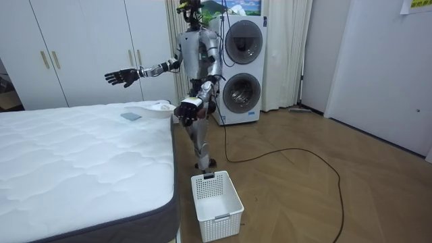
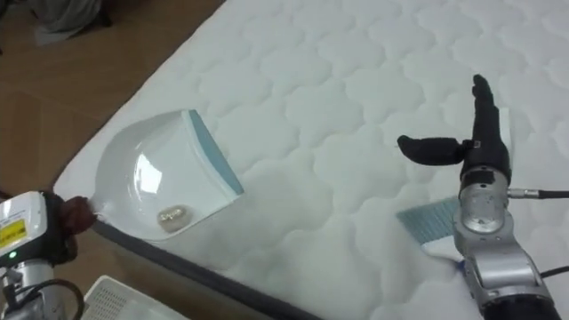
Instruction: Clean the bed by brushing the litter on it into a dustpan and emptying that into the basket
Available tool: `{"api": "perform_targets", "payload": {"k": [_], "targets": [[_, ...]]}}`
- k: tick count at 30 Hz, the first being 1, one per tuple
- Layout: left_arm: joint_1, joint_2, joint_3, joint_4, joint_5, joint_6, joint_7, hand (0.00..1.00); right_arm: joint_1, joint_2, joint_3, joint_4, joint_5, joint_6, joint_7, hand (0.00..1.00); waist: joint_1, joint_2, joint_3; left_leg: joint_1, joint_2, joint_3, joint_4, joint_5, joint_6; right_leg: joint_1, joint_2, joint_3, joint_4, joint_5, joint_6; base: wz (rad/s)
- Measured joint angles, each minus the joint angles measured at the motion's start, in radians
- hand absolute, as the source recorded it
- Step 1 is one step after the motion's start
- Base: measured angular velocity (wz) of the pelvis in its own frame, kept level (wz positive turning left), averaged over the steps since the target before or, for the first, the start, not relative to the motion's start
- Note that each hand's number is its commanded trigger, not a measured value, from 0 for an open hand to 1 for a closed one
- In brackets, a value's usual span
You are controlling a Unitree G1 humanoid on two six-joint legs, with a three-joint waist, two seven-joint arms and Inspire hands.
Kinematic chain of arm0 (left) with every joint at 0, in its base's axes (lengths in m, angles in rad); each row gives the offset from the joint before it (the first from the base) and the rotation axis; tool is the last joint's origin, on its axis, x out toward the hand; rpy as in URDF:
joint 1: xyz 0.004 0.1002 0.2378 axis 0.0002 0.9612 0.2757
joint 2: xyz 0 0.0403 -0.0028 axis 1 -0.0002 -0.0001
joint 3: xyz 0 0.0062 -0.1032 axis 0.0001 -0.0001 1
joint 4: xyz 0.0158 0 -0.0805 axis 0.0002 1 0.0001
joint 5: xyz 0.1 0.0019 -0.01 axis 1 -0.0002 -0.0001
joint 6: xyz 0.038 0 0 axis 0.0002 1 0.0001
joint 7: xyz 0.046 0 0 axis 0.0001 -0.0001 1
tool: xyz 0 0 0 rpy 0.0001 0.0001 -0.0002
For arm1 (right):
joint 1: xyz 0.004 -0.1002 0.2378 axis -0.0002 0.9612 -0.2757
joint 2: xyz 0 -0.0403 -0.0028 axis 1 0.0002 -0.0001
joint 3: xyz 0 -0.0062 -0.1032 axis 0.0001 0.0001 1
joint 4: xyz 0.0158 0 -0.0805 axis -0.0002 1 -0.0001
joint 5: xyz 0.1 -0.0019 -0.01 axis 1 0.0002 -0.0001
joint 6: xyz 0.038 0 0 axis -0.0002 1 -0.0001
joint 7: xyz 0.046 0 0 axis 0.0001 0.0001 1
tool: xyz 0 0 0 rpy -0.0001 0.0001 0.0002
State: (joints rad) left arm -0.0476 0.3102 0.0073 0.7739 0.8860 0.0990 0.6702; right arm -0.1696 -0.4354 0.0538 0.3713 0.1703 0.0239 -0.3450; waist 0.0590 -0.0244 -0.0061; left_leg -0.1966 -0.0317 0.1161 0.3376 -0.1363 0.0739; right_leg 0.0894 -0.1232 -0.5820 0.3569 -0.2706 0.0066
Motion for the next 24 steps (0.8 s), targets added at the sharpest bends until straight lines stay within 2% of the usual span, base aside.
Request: {"api": "perform_targets", "payload": {"k": [2, 3, 4, 5, 6, 7, 8, 9, 10, 11, 12, 14, 16, 19, 21, 24], "targets": [[0.0, 0.0, 0.0, -0.004, 0.002, -0.011, -0.016, 1.0, 0.028, 0.001, -0.006, -0.009, -0.001, -0.001, 0.0, 0.0, -0.012, 0.003, 0.0024, 0.024, -0.013, -0.081, -0.003, -0.002, 0.002, -0.022, -0.011, 0.034, 0.089, 0.005, 0.007, 0.9], [0.001, 0.0, 0.0, -0.009, 0.001, -0.018, -0.023, 1.0, 0.062, 0.005, -0.016, -0.025, -0.001, -0.002, 0.006, 0.0, -0.03, 0.012, 0.0067, 0.034, -0.022, -0.144, -0.011, 0.0, 0.006, -0.049, 0.012, 0.144, 0.101, -0.016, 0.006, 1.17], [0.002, 0.0, 0.0, -0.021, 0.0, -0.016, -0.024, 1.0, 0.09, 0.01, -0.032, -0.044, -0.002, -0.001, 0.02, 0.0, -0.041, 0.014, 0.007, 0.034, -0.028, -0.198, -0.021, 0.006, 0.009, -0.098, 0.052, 0.233, 0.08, -0.026, -0.005, 1.22], [0.002, 0.0, 0.0, -0.022, 0.001, -0.016, -0.024, 1.0, 0.098, 0.014, -0.036, -0.048, -0.002, 0.0, 0.022, 0.0, -0.051, 0.016, 0.0088, 0.034, -0.032, -0.226, -0.026, 0.017, 0.002, -0.123, 0.061, 0.27, 0.066, -0.025, -0.008, 1.28], [0.002, 0.001, -0.001, -0.021, 0.001, -0.015, -0.026, 1.0, 0.107, 0.023, -0.039, -0.049, -0.002, 0.0, 0.022, 0.0, -0.065, 0.011, 0.0087, 0.041, -0.052, -0.274, -0.036, 0.037, -0.002, -0.168, 0.071, 0.347, 0.022, -0.014, -0.007, 1.3], [0.002, 0.001, -0.003, -0.021, 0.0, -0.016, -0.028, 1.0, 0.114, 0.028, -0.039, -0.052, -0.005, 0.0, 0.021, 0.0, -0.076, 0.001, 0.008, 0.047, -0.073, -0.303, -0.035, 0.042, -0.004, -0.198, 0.067, 0.419, -0.022, 0.035, 0.003, 1.29], [0.004, 0.002, -0.003, -0.021, -0.001, -0.016, -0.03, 1.0, 0.118, 0.03, -0.038, -0.056, -0.012, 0.0, 0.021, 0.0, -0.081, -0.005, 0.0086, 0.051, -0.088, -0.322, -0.034, 0.041, -0.005, -0.209, 0.063, 0.443, -0.023, 0.089, 0.013, 1.14], [0.006, -0.008, -0.006, -0.02, 0.0, -0.016, -0.035, 1.0, 0.132, 0.022, -0.039, -0.073, -0.018, 0.0, 0.019, 0.0, -0.08, -0.003, 0.0, 0.051, -0.095, -0.316, -0.037, 0.041, -0.009, -0.202, 0.061, 0.448, -0.029, 0.102, -0.006, 0.78], [0.007, -0.013, -0.01, -0.025, 0.0, -0.02, -0.036, 1.0, 0.13, 0.011, -0.04, -0.089, -0.017, 0.0, 0.021, 0.0, -0.062, 0.011, 0.004, 0.046, -0.075, -0.279, -0.053, 0.048, -0.012, -0.193, 0.065, 0.425, -0.056, 0.105, 0.001, 0.62], [0.007, -0.012, -0.01, -0.028, 0.0, -0.021, -0.037, 1.0, 0.132, 0.009, -0.04, -0.101, -0.013, 0.0, 0.021, 0.0, -0.053, 0.016, 0.0047, 0.044, -0.07, -0.266, -0.063, 0.05, -0.011, -0.19, 0.065, 0.417, -0.063, 0.109, 0.0, 0.26], [0.009, -0.012, -0.008, -0.029, 0.001, -0.018, -0.037, 1.0, 0.136, 0.01, -0.037, -0.12, 0.003, 0.0, 0.024, 0.0, -0.026, 0.015, 0.0058, 0.045, -0.065, -0.254, -0.081, 0.055, -0.013, -0.188, 0.064, 0.412, -0.065, 0.111, -0.001, 0.22], [0.017, -0.011, -0.006, -0.029, 0.006, -0.012, -0.04, 1.0, 0.136, 0.013, -0.036, -0.146, 0.019, 0.0, 0.039, 0.0, -0.008, 0.011, 0.0087, 0.042, -0.068, -0.264, -0.082, 0.056, -0.012, -0.175, 0.07, 0.4, -0.078, 0.113, 0.0, 0.22], [0.028, -0.006, -0.003, -0.032, 0.013, -0.009, -0.05, 1.0, 0.136, 0.019, -0.036, -0.165, 0.028, 0.0, 0.058, 0.0, 0.006, -0.008, 0.012, 0.032, -0.074, -0.291, -0.077, 0.053, -0.015, -0.159, 0.071, 0.383, -0.108, 0.123, 0.004, 0.34], [0.08, -0.004, 0.006, -0.061, 0.013, -0.006, -0.053, 1.0, 0.141, 0.054, -0.036, -0.167, 0.025, 0.0, 0.066, 0.0, 0.013, -0.033, 0.01, 0.027, -0.088, -0.332, -0.065, 0.048, -0.009, -0.137, 0.075, 0.359, -0.139, 0.128, 0.007, 0.36], [0.099, -0.005, 0.007, -0.069, 0.017, -0.008, -0.063, 1.0, 0.151, 0.054, -0.038, -0.167, 0.019, -0.001, 0.064, 0.0, 0.019, -0.037, 0.0101, 0.016, -0.097, -0.349, -0.05, 0.042, -0.003, -0.131, 0.074, 0.354, -0.142, 0.127, 0.007, 0.4], [0.099, -0.004, 0.008, -0.076, 0.021, -0.008, -0.066, 1.0, 0.163, 0.056, -0.034, -0.167, 0.015, -0.001, 0.056, 0.0, 0.013, -0.03, 0.0141, -0.008, -0.12, -0.394, -0.014, 0.034, 0.002, -0.108, 0.065, 0.294, -0.16, 0.127, 0.01, 0.61]]}}
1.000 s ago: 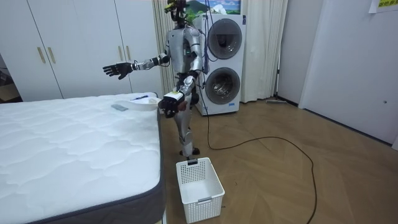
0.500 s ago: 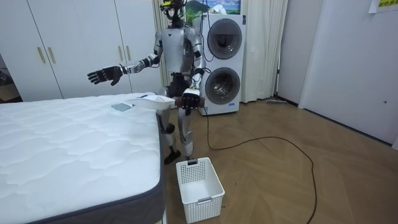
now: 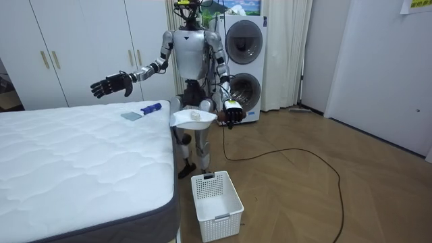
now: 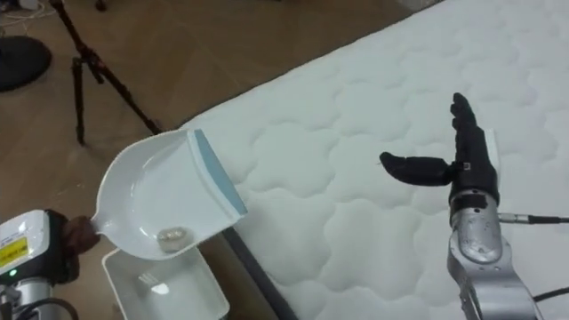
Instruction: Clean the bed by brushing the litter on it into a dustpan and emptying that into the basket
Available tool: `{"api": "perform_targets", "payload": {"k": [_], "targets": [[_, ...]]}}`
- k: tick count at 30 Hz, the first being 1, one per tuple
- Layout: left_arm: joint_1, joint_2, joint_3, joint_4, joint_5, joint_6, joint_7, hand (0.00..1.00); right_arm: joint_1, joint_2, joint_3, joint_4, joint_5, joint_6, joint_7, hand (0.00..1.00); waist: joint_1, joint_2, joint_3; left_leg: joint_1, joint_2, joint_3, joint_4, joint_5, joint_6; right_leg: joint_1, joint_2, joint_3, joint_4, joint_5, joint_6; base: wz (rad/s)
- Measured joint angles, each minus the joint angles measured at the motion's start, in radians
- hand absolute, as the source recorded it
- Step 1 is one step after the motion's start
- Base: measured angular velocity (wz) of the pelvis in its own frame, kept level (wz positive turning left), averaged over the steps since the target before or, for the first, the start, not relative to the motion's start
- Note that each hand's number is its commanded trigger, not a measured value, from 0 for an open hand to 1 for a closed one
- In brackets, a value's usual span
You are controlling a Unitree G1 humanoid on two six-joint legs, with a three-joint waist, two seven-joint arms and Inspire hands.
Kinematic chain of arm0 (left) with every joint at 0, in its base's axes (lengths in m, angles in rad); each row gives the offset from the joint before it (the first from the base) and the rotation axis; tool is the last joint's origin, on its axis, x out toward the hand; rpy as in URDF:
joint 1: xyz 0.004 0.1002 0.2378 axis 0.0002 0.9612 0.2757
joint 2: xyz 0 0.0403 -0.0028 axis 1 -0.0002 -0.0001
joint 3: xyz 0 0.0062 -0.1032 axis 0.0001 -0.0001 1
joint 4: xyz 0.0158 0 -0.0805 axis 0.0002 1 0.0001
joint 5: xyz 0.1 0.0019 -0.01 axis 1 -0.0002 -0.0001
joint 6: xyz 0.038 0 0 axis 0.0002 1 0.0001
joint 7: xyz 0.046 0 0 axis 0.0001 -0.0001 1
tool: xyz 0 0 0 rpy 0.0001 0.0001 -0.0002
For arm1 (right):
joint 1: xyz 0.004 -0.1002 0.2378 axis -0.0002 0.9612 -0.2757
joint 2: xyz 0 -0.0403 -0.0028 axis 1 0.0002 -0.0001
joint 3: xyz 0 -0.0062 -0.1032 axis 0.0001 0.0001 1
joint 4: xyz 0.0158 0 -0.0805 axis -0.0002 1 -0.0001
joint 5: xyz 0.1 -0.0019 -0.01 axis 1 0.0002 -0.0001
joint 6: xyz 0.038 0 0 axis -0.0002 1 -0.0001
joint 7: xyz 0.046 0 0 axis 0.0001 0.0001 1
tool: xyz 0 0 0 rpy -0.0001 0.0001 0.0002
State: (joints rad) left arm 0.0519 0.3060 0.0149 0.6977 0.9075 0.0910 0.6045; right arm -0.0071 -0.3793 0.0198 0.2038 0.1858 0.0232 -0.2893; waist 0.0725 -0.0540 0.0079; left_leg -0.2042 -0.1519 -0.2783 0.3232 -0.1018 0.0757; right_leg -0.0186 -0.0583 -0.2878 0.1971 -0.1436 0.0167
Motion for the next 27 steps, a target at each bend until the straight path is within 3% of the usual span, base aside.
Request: {"api": "perform_targets", "payload": {"k": [1, 2, 3, 4, 5, 7, 10, 14, 17, 18, 20, 21, 22, 24, 26, 27], "targets": [[-0.001, -0.003, -0.001, -0.006, -0.001, -0.001, -0.001, 1.0, 0.006, 0.0, 0.0, 0.0, 0.001, 0.0, -0.006, 0.0, -0.016, 0.006, 0.0013, -0.015, 0.001, 0.024, 0.015, -0.002, 0.004, 0.018, -0.011, -0.055, -0.012, -0.004, 0.005, 0.96], [-0.005, -0.005, -0.001, -0.008, -0.001, -0.002, -0.001, 1.0, 0.009, 0.0, -0.001, 0.0, 0.002, -0.001, -0.01, 0.0, -0.028, 0.009, 0.0026, -0.03, 0.015, 0.078, 0.023, -0.004, 0.009, 0.027, -0.02, -0.088, -0.014, -0.009, 0.006, 1.26], [-0.016, -0.009, -0.003, -0.008, -0.001, -0.006, -0.001, 1.0, 0.014, 0.0, -0.001, 0.0, 0.003, -0.002, -0.021, 0.0, -0.054, 0.017, 0.0069, -0.057, 0.065, 0.253, 0.033, -0.012, 0.02, 0.039, -0.027, -0.144, -0.009, -0.024, 0.011, 1.05], [-0.023, -0.011, -0.018, -0.008, -0.001, -0.005, -0.001, 1.0, 0.015, 0.001, 0.001, 0.0, 0.007, -0.004, -0.024, 0.0, -0.053, 0.025, 0.0094, -0.066, 0.091, 0.333, 0.046, -0.025, 0.035, 0.033, -0.03, -0.159, 0.006, -0.037, 0.022, 0.73], [-0.023, -0.011, -0.025, -0.007, -0.001, -0.005, -0.001, 1.0, 0.016, 0.002, 0.006, 0.0, 0.008, -0.006, -0.023, 0.0, -0.039, 0.027, 0.0106, -0.065, 0.082, 0.32, 0.045, -0.031, 0.027, 0.022, -0.03, -0.156, 0.012, -0.042, 0.024, 0.35], [-0.019, -0.011, -0.045, -0.007, -0.002, -0.005, -0.008, 1.0, 0.036, 0.013, 0.013, 0.0, 0.02, -0.009, -0.016, 0.0, -0.04, 0.026, 0.0087, -0.044, 0.041, 0.264, 0.003, -0.015, 0.004, 0.018, -0.028, -0.121, 0.013, -0.052, 0.002, 0.56], [-0.009, -0.005, -0.053, -0.007, -0.002, -0.001, -0.013, 1.0, 0.052, 0.033, 0.023, 0.0, 0.022, -0.009, -0.019, 0.0, -0.027, 0.026, 0.0084, 0.003, 0.02, 0.243, -0.033, -0.005, -0.007, 0.021, -0.018, -0.091, 0.009, -0.027, -0.001, 0.39], [-0.009, -0.005, -0.046, -0.007, 0.003, 0.011, -0.028, 1.0, 0.053, 0.044, 0.027, 0.001, -0.004, -0.01, -0.024, 0.0, 0.001, 0.034, 0.0051, 0.011, 0.011, 0.239, -0.03, -0.012, 0.005, 0.017, -0.026, -0.078, 0.041, -0.027, 0.012, 0.12], [-0.011, -0.005, -0.034, -0.004, 0.009, 0.012, -0.028, 1.0, 0.06, 0.059, 0.032, 0.002, -0.017, -0.01, -0.027, 0.0, 0.008, 0.036, 0.0054, 0.008, 0.0, 0.216, -0.012, -0.017, 0.032, 0.007, -0.032, -0.069, 0.082, -0.051, 0.014, 0.17], [-0.017, -0.005, -0.034, -0.003, 0.007, 0.012, -0.028, 1.0, 0.059, 0.062, 0.039, 0.004, -0.017, -0.01, -0.025, 0.0, 0.01, 0.042, 0.0088, 0.008, -0.003, 0.201, -0.004, -0.022, 0.049, -0.005, -0.031, -0.065, 0.105, -0.058, 0.013, 0.29], [-0.032, -0.005, -0.033, -0.003, 0.008, 0.008, -0.029, 1.0, 0.061, 0.063, 0.039, 0.004, -0.017, -0.01, -0.022, 0.0, 0.0, 0.051, 0.0133, 0.005, -0.008, 0.168, 0.006, -0.02, 0.086, -0.025, -0.019, -0.012, 0.149, -0.069, 0.006, 0.38], [-0.043, -0.005, -0.031, -0.003, 0.008, 0.007, -0.032, 1.0, 0.061, 0.063, 0.038, 0.004, -0.018, -0.01, -0.02, 0.0, -0.01, 0.055, 0.015, 0.007, -0.024, 0.118, 0.006, -0.008, 0.103, -0.049, -0.008, 0.035, 0.173, -0.078, 0.011, 0.52], [-0.052, -0.004, -0.029, -0.003, 0.007, 0.007, -0.04, 1.0, 0.061, 0.063, 0.038, 0.004, -0.019, -0.01, -0.019, 0.0, -0.017, 0.058, 0.0156, 0.009, -0.031, 0.087, 0.006, -0.002, 0.102, -0.072, 0.008, 0.079, 0.184, -0.081, 0.011, 0.62], [-0.065, -0.003, -0.035, -0.003, 0.007, 0.005, -0.055, 1.0, 0.064, 0.063, 0.038, 0.004, -0.021, -0.01, -0.018, 0.0, -0.042, 0.058, 0.0161, 0.014, -0.043, 0.044, 0.005, 0.006, 0.098, -0.1, 0.018, 0.126, 0.181, -0.083, 0.01, 0.76], [-0.072, -0.002, -0.039, -0.005, 0.009, -0.009, -0.066, 1.0, 0.065, 0.063, 0.038, 0.004, -0.032, -0.01, -0.015, 0.0, -0.054, 0.055, 0.0159, 0.016, -0.058, 0.015, 0.006, 0.009, 0.094, -0.129, 0.02, 0.148, 0.177, -0.074, 0.011, 0.65], [-0.073, -0.002, -0.039, -0.005, 0.009, -0.011, -0.067, 1.0, 0.065, 0.064, 0.038, 0.004, -0.04, -0.01, -0.011, 0.0, -0.058, 0.05, 0.0145, 0.018, -0.071, -0.004, 0.005, 0.01, 0.091, -0.143, 0.02, 0.148, 0.171, -0.061, 0.001, 0.53]]}}
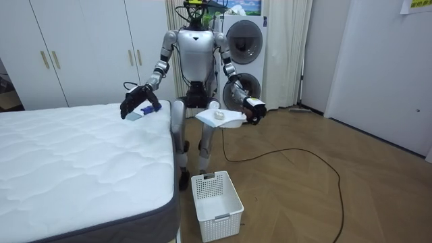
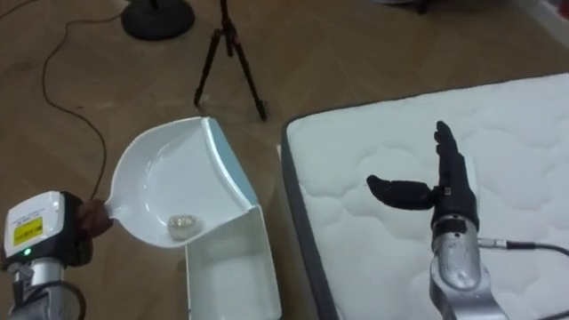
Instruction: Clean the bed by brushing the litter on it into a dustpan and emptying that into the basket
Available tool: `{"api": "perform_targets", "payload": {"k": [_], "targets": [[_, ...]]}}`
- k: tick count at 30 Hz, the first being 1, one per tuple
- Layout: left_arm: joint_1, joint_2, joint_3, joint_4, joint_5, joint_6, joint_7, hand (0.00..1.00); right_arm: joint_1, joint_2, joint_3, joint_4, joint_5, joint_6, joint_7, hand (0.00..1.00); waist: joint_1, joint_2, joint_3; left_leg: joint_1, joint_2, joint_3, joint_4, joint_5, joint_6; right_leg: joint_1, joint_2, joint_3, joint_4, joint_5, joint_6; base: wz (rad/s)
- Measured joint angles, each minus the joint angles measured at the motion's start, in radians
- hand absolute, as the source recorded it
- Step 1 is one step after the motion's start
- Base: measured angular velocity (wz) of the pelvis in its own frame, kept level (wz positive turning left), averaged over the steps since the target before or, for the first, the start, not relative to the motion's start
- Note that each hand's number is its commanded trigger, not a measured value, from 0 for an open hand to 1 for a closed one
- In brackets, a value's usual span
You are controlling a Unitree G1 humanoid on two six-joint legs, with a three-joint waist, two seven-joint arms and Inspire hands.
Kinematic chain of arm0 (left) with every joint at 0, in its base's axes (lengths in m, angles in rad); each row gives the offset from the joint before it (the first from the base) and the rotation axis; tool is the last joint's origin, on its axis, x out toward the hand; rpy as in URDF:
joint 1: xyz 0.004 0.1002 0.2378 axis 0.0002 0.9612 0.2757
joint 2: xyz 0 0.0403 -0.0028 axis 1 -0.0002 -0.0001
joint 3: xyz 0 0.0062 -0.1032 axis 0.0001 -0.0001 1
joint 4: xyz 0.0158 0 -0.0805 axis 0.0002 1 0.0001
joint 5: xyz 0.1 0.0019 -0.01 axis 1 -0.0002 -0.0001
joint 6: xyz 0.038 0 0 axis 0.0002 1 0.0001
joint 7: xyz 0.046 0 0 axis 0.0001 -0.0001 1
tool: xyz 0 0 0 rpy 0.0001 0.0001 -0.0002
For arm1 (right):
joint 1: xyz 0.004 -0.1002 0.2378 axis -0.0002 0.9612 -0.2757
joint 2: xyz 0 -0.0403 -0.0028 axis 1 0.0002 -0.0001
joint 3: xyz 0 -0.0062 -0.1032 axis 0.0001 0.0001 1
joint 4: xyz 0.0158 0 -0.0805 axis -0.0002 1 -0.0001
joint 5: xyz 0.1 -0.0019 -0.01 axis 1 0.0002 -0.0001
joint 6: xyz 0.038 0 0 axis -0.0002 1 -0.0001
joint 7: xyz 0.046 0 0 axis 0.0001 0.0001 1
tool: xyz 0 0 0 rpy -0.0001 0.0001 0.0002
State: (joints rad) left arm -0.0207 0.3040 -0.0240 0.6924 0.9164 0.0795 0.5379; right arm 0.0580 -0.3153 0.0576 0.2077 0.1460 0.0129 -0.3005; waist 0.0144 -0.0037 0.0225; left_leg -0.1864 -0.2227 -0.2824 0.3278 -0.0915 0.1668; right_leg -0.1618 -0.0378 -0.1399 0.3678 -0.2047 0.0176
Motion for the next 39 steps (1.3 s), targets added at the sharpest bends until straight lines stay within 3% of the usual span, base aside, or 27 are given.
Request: {"api": "perform_targets", "payload": {"k": [2, 3, 4, 8, 10, 11, 12, 13, 14, 15, 16, 17, 19, 22, 25, 31, 39], "targets": [[0.0, 0.001, 0.001, 0.0, 0.0, 0.003, -0.001, 1.0, 0.0, 0.002, -0.001, 0.0, 0.0, 0.0, 0.006, 0.0, -0.005, -0.007, -0.0001, 0.003, -0.013, -0.017, -0.003, -0.002, -0.015, 0.002, 0.005, 0.001, -0.031, 0.046, -0.009, 0.44], [0.0, 0.003, 0.001, -0.001, 0.0, 0.007, -0.001, 1.0, 0.0, 0.003, 0.0, 0.001, 0.0, 0.0, 0.009, 0.0, -0.002, -0.016, -0.0005, 0.006, -0.018, -0.019, -0.007, -0.007, -0.046, 0.012, 0.006, -0.002, -0.055, 0.074, -0.012, 0.17], [0.003, 0.004, 0.001, -0.001, 0.0, 0.011, -0.001, 1.0, -0.001, 0.003, -0.001, 0.0, -0.001, -0.001, 0.009, 0.0, 0.01, -0.018, -0.0011, 0.005, -0.017, -0.02, -0.013, -0.016, -0.096, 0.033, 0.008, -0.002, -0.093, 0.086, -0.015, 0.12], [0.006, 0.018, 0.002, -0.004, 0.002, 0.025, 0.0, 1.0, -0.006, 0.003, -0.001, 0.0, -0.001, -0.012, 0.008, 0.0, 0.016, -0.02, -0.0026, 0.004, -0.01, -0.023, -0.027, -0.02, -0.109, 0.061, 0.021, -0.011, -0.155, 0.098, -0.017, 0.05], [0.005, 0.024, 0.002, -0.004, 0.039, 0.026, 0.0, 1.0, -0.003, 0.002, 0.0, 0.0, -0.006, -0.012, 0.014, 0.0, 0.013, -0.02, -0.0029, 0.006, -0.006, -0.013, -0.028, -0.031, -0.126, 0.078, 0.02, -0.027, -0.176, 0.098, -0.017, 0.17], [0.004, 0.025, 0.002, -0.002, 0.039, 0.026, 0.0, 1.0, -0.003, 0.002, 0.0, 0.0, -0.006, -0.012, 0.017, 0.0, 0.015, -0.021, -0.0031, 0.006, 0.0, 0.01, -0.03, -0.034, -0.131, 0.082, 0.019, -0.027, -0.181, 0.098, -0.017, 0.11], [0.003, 0.024, 0.002, 0.008, 0.039, 0.025, 0.0, 1.0, -0.003, 0.002, 0.001, 0.003, -0.006, -0.016, 0.022, 0.0, 0.016, -0.021, -0.0029, 0.006, 0.011, 0.066, -0.029, -0.04, -0.167, 0.09, 0.01, -0.028, -0.188, 0.098, -0.018, 0.12], [-0.001, 0.024, -0.002, 0.022, 0.04, 0.025, -0.001, 1.0, -0.004, 0.002, 0.0, 0.022, -0.007, -0.033, 0.025, 0.0, 0.015, -0.043, 0.0034, -0.02, 0.027, 0.151, 0.013, -0.066, -0.215, 0.097, -0.014, -0.023, -0.195, 0.1, -0.022, 0.25], [-0.007, 0.028, -0.005, 0.023, 0.04, 0.023, -0.001, 1.0, -0.004, 0.001, -0.005, 0.028, -0.007, -0.037, 0.023, 0.0, 0.011, -0.03, 0.001, -0.059, 0.076, 0.212, 0.068, -0.088, -0.174, 0.092, -0.009, -0.02, -0.188, 0.098, -0.02, 0.44], [-0.025, 0.043, -0.02, 0.024, 0.05, 0.02, 0.0, 1.0, -0.007, -0.001, -0.013, 0.046, -0.007, -0.037, 0.019, 0.0, 0.015, -0.013, 0.003, -0.144, 0.181, 0.23, 0.189, -0.153, -0.146, 0.06, 0.015, 0.002, -0.127, 0.057, -0.011, 0.4], [-0.027, 0.051, -0.024, 0.03, 0.058, 0.02, 0.0, 1.0, -0.012, -0.002, -0.01, 0.058, -0.006, -0.034, 0.021, 0.0, 0.021, -0.002, 0.0049, -0.167, 0.198, 0.255, 0.238, -0.183, -0.133, 0.031, 0.021, 0.001, -0.067, 0.008, 0.003, 0.33], [-0.027, 0.056, -0.029, 0.039, 0.059, 0.025, 0.0, 1.0, -0.012, -0.001, -0.004, 0.058, -0.006, -0.033, 0.022, 0.0, 0.021, -0.001, 0.006, -0.167, 0.192, 0.255, 0.237, -0.184, -0.127, 0.02, 0.015, 0.0, -0.051, -0.001, 0.009, 0.15], [-0.025, 0.069, -0.045, 0.076, 0.06, 0.033, 0.002, 1.0, -0.053, -0.002, -0.001, 0.091, -0.009, -0.038, 0.029, 0.0, 0.022, 0.001, 0.0071, -0.15, 0.164, 0.259, 0.188, -0.155, -0.077, 0.006, -0.011, -0.001, -0.042, -0.003, 0.018, 0.11], [-0.028, 0.097, -0.059, 0.081, 0.059, 0.041, 0.013, 1.0, -0.141, -0.003, 0.0, 0.202, -0.012, -0.038, 0.029, 0.0, 0.023, 0.019, 0.0082, -0.149, 0.15, 0.278, 0.139, -0.128, -0.047, -0.021, -0.034, 0.0, -0.035, -0.002, 0.03, -0.02], [-0.036, 0.127, -0.058, 0.099, 0.059, 0.043, 0.047, 1.0, -0.155, -0.004, 0.001, 0.228, -0.014, -0.038, 0.018, 0.0, 0.021, 0.034, 0.0086, -0.153, 0.138, 0.286, 0.115, -0.112, -0.041, -0.062, -0.05, -0.002, 0.015, -0.009, 0.03, -0.05], [-0.081, 0.181, -0.06, 0.18, 0.079, 0.036, 0.097, 1.0, -0.199, -0.008, 0.017, 0.305, -0.02, -0.042, 0.004, 0.0, -0.002, 0.044, 0.0115, -0.214, 0.14, 0.3, 0.113, -0.096, -0.044, -0.144, -0.052, -0.011, 0.063, -0.019, 0.016, -0.07], [-0.142, 0.187, -0.151, 0.217, 0.079, 0.021, 0.157, 1.0, -0.215, -0.011, 0.055, 0.367, -0.019, -0.047, -0.047, 0.0, -0.018, 0.058, 0.0194, -0.245, 0.138, 0.309, 0.111, -0.089, -0.047, -0.195, -0.066, -0.016, 0.1, -0.025, 0.012, -0.02]]}}
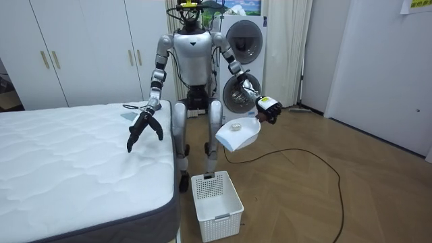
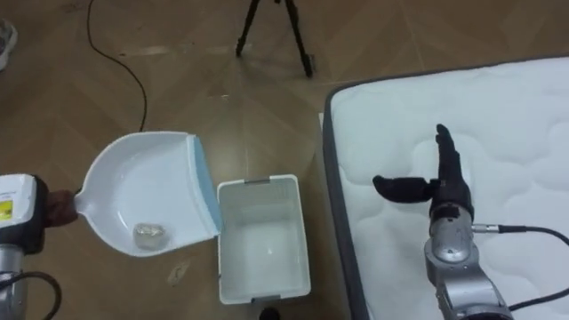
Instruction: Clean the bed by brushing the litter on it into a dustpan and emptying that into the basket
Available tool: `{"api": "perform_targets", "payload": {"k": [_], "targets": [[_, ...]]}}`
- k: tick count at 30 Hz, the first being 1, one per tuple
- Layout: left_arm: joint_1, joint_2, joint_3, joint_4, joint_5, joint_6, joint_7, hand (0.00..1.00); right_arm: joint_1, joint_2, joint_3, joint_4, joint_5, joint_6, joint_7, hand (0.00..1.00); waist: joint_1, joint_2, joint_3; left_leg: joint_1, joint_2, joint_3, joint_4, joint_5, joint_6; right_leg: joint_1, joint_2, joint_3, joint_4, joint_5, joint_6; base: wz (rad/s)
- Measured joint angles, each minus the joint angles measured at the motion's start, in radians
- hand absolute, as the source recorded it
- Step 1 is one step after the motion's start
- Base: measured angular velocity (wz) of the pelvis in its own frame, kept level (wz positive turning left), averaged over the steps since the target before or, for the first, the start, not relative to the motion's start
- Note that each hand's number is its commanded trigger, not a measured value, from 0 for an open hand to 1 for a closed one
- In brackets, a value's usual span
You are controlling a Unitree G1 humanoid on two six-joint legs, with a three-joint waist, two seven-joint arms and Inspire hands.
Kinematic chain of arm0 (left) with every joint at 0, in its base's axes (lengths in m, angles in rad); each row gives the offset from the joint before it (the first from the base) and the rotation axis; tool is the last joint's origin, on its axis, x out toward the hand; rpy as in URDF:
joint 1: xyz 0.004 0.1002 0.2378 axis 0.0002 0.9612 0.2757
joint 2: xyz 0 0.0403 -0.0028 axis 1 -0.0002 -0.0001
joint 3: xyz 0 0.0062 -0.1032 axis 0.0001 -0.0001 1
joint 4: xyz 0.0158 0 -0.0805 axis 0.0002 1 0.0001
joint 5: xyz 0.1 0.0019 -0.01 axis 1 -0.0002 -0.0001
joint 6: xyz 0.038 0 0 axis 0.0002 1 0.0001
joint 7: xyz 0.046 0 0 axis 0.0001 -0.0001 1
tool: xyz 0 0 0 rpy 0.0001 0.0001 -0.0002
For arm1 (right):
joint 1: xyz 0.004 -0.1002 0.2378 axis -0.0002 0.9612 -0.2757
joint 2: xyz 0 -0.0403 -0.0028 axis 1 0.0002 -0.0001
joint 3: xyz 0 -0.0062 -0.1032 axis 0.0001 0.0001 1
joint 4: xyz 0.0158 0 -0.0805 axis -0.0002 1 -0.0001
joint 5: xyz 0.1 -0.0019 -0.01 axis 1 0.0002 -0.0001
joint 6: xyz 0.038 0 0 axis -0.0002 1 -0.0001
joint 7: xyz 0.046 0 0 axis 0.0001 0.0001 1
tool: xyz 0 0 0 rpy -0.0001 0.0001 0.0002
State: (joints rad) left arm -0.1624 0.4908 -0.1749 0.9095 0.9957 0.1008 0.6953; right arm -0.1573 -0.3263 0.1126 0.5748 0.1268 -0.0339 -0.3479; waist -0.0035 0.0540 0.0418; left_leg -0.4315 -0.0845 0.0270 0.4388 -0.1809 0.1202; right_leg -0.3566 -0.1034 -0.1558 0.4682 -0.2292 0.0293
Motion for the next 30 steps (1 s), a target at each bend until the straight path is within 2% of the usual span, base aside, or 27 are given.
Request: {"api": "perform_targets", "payload": {"k": [8, 10, 13, 16, 21, 30], "targets": [[-0.034, 0.024, -0.029, 0.016, 0.0, 0.0, 0.011, 1.0, -0.025, -0.003, 0.028, 0.009, -0.001, 0.0, -0.002, 0.0, -0.016, 0.005, 0.0018, -0.09, 0.001, 0.013, 0.027, 0.003, 0.0, -0.107, -0.004, 0.0, 0.045, -0.001, -0.001, -0.03], [-0.044, 0.031, -0.034, 0.016, 0.005, -0.002, 0.011, 1.0, -0.027, -0.003, 0.039, 0.01, -0.011, 0.0, -0.005, 0.0, -0.018, 0.006, 0.0024, -0.104, -0.003, 0.012, 0.031, 0.003, 0.0, -0.123, -0.017, -0.016, 0.059, -0.007, -0.003, 0.04], [-0.055, 0.031, -0.04, 0.016, 0.033, -0.002, 0.013, 1.0, -0.028, -0.006, 0.059, 0.01, -0.017, -0.001, -0.017, 0.0, -0.02, 0.007, 0.0034, -0.108, -0.014, 0.011, 0.031, 0.003, 0.001, -0.134, -0.029, -0.022, 0.079, -0.021, -0.002, 0.07], [-0.064, 0.031, -0.047, 0.015, 0.049, -0.004, 0.013, 1.0, -0.028, -0.006, 0.062, 0.01, -0.023, -0.001, -0.019, 0.0, -0.021, 0.013, 0.0065, -0.116, -0.016, 0.009, 0.032, 0.003, 0.001, -0.14, -0.032, -0.026, 0.079, -0.021, -0.002, 0.03], [-0.072, 0.033, -0.062, 0.015, 0.069, -0.003, 0.011, 1.0, -0.026, -0.008, 0.063, 0.009, -0.023, -0.001, -0.019, 0.0, -0.025, 0.013, 0.0065, -0.136, -0.016, 0.006, 0.038, 0.003, 0.001, -0.159, -0.034, -0.034, 0.084, -0.021, -0.003, 0.0], [-0.072, 0.036, -0.066, 0.011, 0.175, 0.005, -0.009, 1.0, -0.015, -0.015, 0.062, -0.007, -0.066, -0.001, -0.007, 0.0, -0.026, 0.013, 0.0063, -0.138, -0.016, 0.013, 0.036, 0.003, 0.001, -0.17, -0.039, -0.035, 0.093, -0.021, -0.003, -0.02]]}}
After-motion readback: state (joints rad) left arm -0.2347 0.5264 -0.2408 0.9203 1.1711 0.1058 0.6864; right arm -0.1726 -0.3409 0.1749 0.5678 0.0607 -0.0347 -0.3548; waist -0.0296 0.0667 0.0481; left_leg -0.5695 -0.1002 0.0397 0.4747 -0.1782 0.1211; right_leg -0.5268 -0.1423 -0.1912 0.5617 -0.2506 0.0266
